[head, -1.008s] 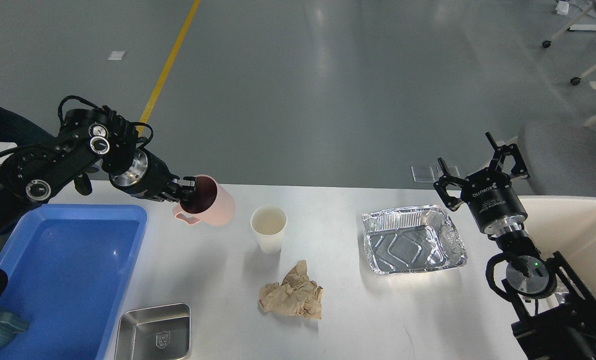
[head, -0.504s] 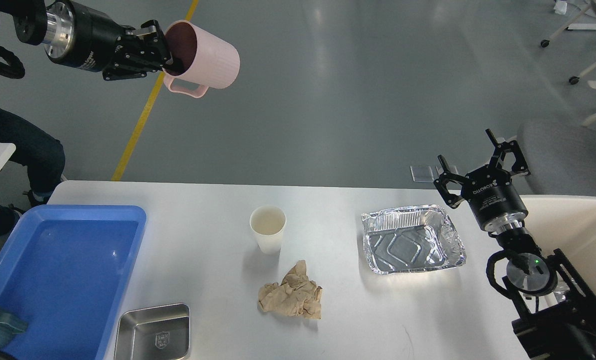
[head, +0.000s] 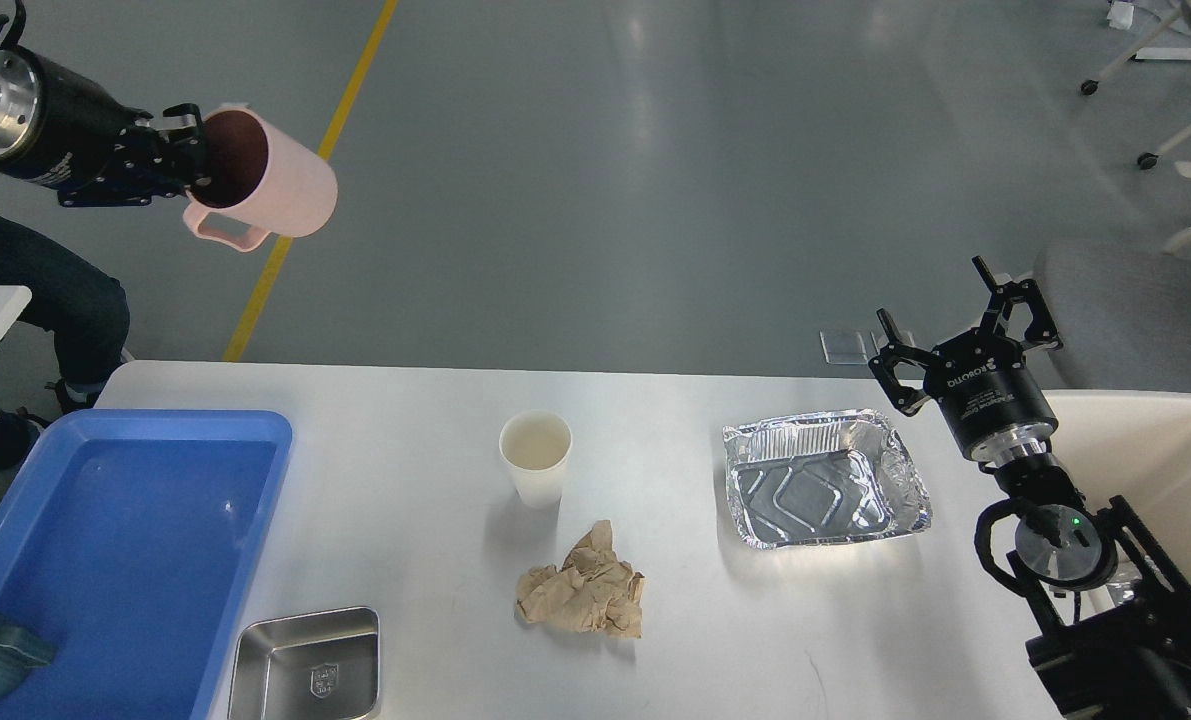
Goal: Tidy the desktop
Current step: 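Lift the pink mug and carry it toward the blue bin, then lower the pink mug into the blue bin and release it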
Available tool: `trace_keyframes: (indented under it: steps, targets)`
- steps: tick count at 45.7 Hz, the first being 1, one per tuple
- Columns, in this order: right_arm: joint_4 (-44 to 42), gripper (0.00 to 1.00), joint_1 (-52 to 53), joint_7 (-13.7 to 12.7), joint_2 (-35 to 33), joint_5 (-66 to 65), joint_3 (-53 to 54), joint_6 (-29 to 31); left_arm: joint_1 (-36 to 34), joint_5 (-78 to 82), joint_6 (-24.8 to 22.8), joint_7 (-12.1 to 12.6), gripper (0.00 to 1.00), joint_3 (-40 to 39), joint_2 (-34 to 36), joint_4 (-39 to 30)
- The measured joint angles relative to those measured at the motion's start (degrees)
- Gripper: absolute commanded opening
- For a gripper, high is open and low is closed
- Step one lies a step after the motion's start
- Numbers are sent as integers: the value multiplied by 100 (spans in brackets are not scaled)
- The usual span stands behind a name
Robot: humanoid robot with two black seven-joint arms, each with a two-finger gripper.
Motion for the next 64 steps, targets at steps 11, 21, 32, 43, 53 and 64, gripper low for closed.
trace_keyframes:
  steps: [11, 21, 32, 43, 53, 64]
  targets:
    - [0, 100, 21, 0, -2, 0, -24, 0, 132, 18, 0, 9, 0, 967, 770, -218]
    - [-11, 100, 52, 0, 12, 0, -52, 2, 877, 119, 0, 32, 0, 1172, 1062, -581]
    - [-24, 100, 120, 0, 11, 0, -61, -10, 1614, 523, 0, 51, 0, 1130, 703, -1045]
    - [-32, 100, 134, 0, -10, 0, -60, -20, 2003, 637, 1, 197, 0, 1192, 336, -1332]
    - [-34, 100, 189, 0, -87, 0, -29, -31, 2412, 776, 0, 322, 0, 1279, 443, -1629]
    - [-34, 100, 215, 0, -93, 0, -31, -34, 2675, 912, 1, 343, 0, 1323, 658, -1644]
